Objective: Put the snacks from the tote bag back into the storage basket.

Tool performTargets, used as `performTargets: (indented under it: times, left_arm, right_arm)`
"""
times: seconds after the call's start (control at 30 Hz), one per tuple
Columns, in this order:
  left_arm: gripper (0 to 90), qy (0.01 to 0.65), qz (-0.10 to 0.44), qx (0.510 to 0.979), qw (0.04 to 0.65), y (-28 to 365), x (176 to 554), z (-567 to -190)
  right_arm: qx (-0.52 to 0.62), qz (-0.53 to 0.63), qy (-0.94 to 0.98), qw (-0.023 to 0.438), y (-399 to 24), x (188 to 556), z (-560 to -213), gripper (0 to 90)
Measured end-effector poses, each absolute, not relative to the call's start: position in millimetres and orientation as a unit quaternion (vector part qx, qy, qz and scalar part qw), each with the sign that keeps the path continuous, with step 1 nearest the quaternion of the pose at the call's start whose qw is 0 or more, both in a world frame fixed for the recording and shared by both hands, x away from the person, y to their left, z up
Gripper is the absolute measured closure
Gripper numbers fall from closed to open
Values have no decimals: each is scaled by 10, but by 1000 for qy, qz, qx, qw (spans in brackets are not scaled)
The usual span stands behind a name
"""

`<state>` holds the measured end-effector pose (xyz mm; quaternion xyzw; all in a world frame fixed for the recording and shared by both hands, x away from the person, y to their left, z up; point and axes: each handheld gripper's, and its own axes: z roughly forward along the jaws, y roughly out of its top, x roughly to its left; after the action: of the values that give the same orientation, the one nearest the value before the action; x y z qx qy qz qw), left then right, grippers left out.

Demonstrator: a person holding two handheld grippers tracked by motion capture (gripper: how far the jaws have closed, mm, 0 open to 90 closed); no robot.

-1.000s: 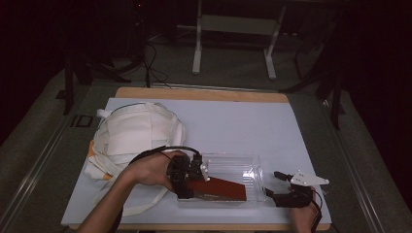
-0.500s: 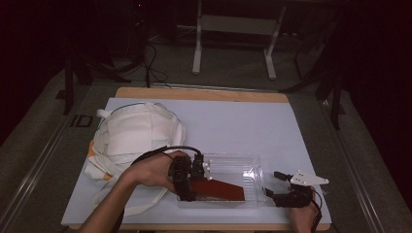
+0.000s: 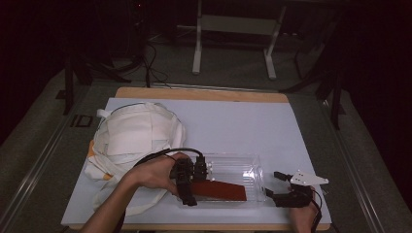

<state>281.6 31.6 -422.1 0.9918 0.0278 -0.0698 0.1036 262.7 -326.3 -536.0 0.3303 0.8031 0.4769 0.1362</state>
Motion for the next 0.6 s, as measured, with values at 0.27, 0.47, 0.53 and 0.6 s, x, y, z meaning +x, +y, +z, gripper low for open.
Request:
performTargets:
  times: [0.27, 0.47, 0.53, 0.6]
  left_arm:
    - [208, 34, -78, 993, 85, 285, 2811, -4329]
    - [200, 42, -84, 992, 79, 294, 2825, -4359]
    - [200, 48, -88, 992, 77, 310, 2825, -4369]
    - [230, 44, -119, 989, 76, 335, 2822, -4385]
  right_arm:
    - [330, 477, 803, 136, -3263, 2629, -5361, 171]
    - [330, 477, 803, 135, -3263, 2628, -5360, 171]
    - [330, 477, 803, 135, -3264, 2628, -5361, 171]
    - [330, 477, 803, 136, -3263, 2628, -5360, 171]
